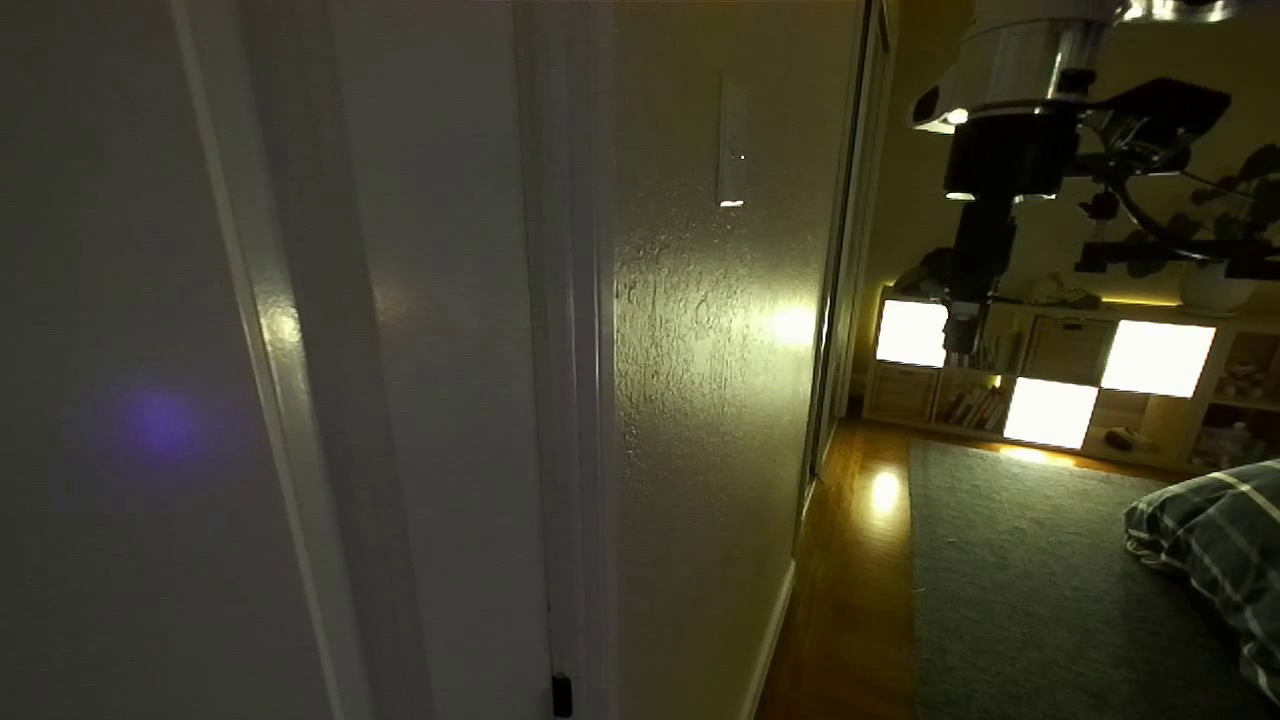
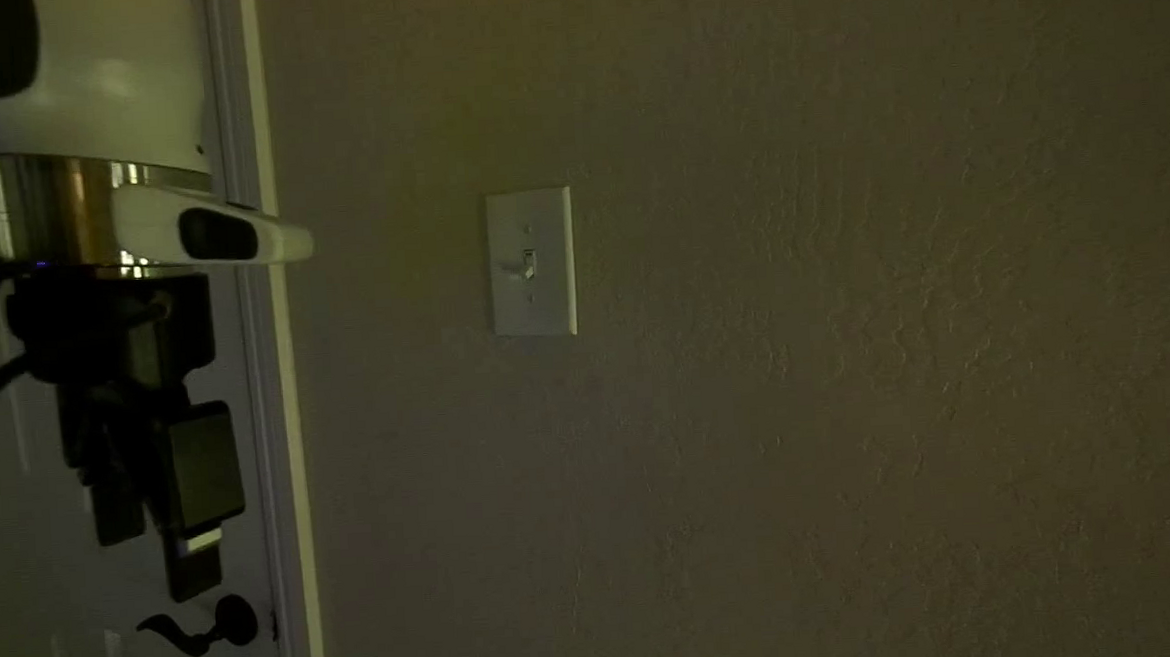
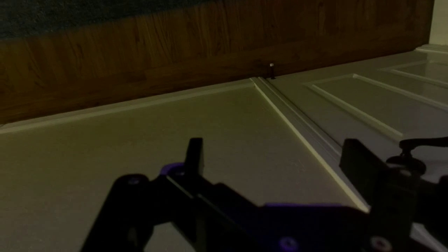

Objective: Turn on the light switch

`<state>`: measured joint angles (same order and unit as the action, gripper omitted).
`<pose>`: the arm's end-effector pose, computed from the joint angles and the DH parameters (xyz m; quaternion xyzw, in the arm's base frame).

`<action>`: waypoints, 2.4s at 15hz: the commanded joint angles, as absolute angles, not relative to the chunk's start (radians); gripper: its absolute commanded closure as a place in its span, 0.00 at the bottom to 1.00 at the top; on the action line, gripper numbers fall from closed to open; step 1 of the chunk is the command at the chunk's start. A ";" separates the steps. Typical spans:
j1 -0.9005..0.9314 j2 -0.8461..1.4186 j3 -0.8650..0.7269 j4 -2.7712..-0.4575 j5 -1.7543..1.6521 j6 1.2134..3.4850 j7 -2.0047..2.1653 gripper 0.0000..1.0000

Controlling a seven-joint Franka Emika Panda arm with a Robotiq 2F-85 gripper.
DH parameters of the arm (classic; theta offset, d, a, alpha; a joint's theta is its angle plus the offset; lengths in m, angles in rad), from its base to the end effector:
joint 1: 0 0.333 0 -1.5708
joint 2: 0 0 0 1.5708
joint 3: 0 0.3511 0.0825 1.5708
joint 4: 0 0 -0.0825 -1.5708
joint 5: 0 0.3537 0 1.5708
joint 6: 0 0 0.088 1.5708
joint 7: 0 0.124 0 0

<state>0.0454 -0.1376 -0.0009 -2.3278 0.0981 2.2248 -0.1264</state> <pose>0.4612 0.0249 0.4332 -0.9975 -0.0562 -0.0189 0.0387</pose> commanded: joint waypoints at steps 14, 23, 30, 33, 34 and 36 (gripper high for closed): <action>-0.027 0.033 -0.040 -2.079 0.046 2.255 -0.280 0.00; -0.003 0.115 0.005 -2.000 0.018 2.450 -0.246 0.00; -0.009 0.108 -0.001 -1.977 -0.051 2.513 -0.211 0.53; -0.021 0.105 -0.004 -1.981 -0.027 2.562 -0.227 0.74; -0.025 0.104 -0.006 -1.983 -0.021 2.584 -0.231 0.80; -0.031 0.100 -0.011 -1.990 -0.012 2.637 -0.231 0.93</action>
